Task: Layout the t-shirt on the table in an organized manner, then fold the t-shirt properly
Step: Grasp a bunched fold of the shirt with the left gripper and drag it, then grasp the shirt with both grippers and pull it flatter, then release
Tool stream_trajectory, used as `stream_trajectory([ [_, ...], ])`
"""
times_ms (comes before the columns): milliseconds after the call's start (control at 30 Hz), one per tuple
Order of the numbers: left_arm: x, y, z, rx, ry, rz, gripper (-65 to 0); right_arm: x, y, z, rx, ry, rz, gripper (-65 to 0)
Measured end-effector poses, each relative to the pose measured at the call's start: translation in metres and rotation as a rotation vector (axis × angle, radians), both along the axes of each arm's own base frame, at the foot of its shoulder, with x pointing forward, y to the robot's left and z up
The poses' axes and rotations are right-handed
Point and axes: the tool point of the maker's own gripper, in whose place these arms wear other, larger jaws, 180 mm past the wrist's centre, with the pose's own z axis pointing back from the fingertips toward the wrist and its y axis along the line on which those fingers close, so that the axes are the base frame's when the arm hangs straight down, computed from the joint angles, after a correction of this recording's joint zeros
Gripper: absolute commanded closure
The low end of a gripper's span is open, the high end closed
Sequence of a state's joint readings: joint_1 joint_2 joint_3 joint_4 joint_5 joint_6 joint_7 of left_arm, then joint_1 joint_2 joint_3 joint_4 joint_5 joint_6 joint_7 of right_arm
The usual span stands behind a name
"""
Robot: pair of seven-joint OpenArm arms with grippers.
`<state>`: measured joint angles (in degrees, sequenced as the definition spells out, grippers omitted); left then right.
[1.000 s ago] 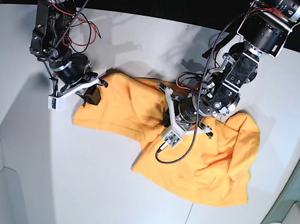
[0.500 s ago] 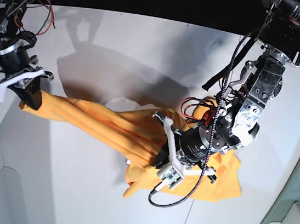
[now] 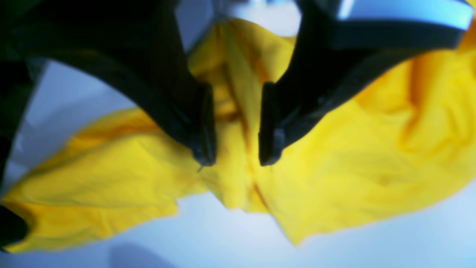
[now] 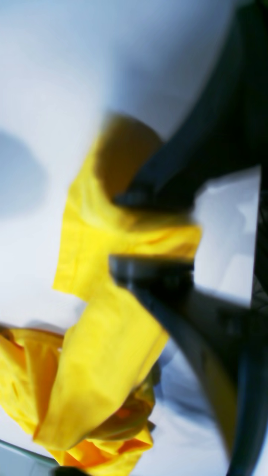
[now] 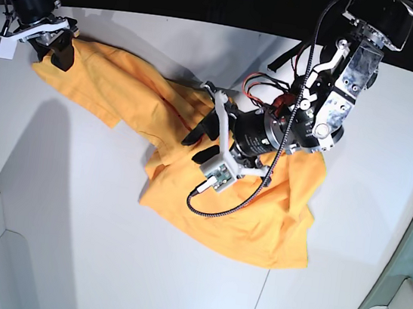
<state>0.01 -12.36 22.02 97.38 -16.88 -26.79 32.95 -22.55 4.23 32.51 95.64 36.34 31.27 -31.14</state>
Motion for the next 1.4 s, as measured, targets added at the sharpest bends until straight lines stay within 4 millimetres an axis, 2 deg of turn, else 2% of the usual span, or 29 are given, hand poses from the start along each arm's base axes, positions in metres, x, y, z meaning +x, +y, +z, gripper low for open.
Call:
stream_trajectory([
  [100, -0.004, 0.002, -0.005, 0.009, 0.011, 0.005, -25.8, 0.002, 0.011, 0.006, 0.088, -0.017, 0.001, -30.3],
  [233, 0.016, 0.026, -0.001, 0.023, -0.015, 0.131, -25.8, 0.012, 0.019, 0.029, 0.099, -0.082, 0.030, -30.3],
  [333, 0.024, 0.038, 0.001, 0.023, -0.023, 0.173, -25.8, 0.023, 0.026, 0.049, 0.093, -0.146, 0.035, -30.3],
  [567, 0.017, 0.042, -0.020, 0.032, 0.034, 0.186, -25.9, 0.083, 0.037, 0.079, 0.029, -0.273, 0.078, -30.3],
  [633, 0.016, 0.042, -0.028, 0.021, 0.045, 0.192, -25.9, 0.093, 0.045, 0.076, 0.020, -0.267, 0.111, -30.3],
  [700, 0.015, 0.045, -0.038, 0.019, 0.061, 0.204, -25.9, 0.105, 0.065, 0.066, 0.014, -0.244, 0.167, -30.4],
  [833, 0.015, 0.049, -0.050, 0.000, 0.070, 0.229, -25.9, 0.130, 0.126, 0.043, 0.033, -0.214, 0.331, -30.4],
  [900, 0.016, 0.054, -0.055, 0.008, 0.080, 0.255, -25.9, 0.132, 0.157, 0.024, 0.040, -0.161, 0.421, -30.3],
  [967, 0.016, 0.056, -0.058, 0.024, 0.079, 0.254, -25.8, 0.125, 0.180, 0.004, 0.049, -0.097, 0.492, -30.3],
  [1000, 0.015, 0.056, -0.059, 0.032, 0.077, 0.253, -24.5, 0.121, 0.190, -0.004, 0.054, -0.075, 0.523, -28.8],
  [1033, 0.016, 0.056, -0.060, 0.031, 0.077, 0.253, -19.6, 0.116, 0.198, -0.009, 0.058, -0.065, 0.546, -24.6],
  [1067, 0.017, 0.058, -0.060, 0.031, 0.076, 0.265, -11.8, 0.113, 0.205, -0.012, 0.062, -0.068, 0.560, -18.1],
  [1100, 0.019, 0.062, -0.060, 0.040, 0.071, 0.289, -2.5, 0.111, 0.209, -0.015, 0.046, -0.065, 0.578, -10.0],
  [1133, 0.022, 0.067, -0.061, 0.057, 0.062, 0.320, 0.0, 0.108, 0.211, -0.018, 0.022, -0.057, 0.597, -2.1],
  [1167, 0.025, 0.072, -0.061, 0.073, 0.054, 0.345, 0.0, 0.108, 0.210, -0.020, 0.004, -0.053, 0.604, 0.0],
  [1233, 0.030, 0.081, -0.060, 0.100, 0.039, 0.375, 0.0, 0.115, 0.207, -0.016, -0.004, -0.085, 0.582, 0.0],
  [1300, 0.038, 0.094, -0.054, 0.107, 0.019, 0.407, 0.0, 0.123, 0.196, -0.011, -0.014, -0.110, 0.542, 0.0],
  [1400, 0.054, 0.122, -0.028, 0.102, -0.045, 0.485, 0.0, 0.139, 0.169, -0.002, -0.027, -0.135, 0.458, 0.0],
])
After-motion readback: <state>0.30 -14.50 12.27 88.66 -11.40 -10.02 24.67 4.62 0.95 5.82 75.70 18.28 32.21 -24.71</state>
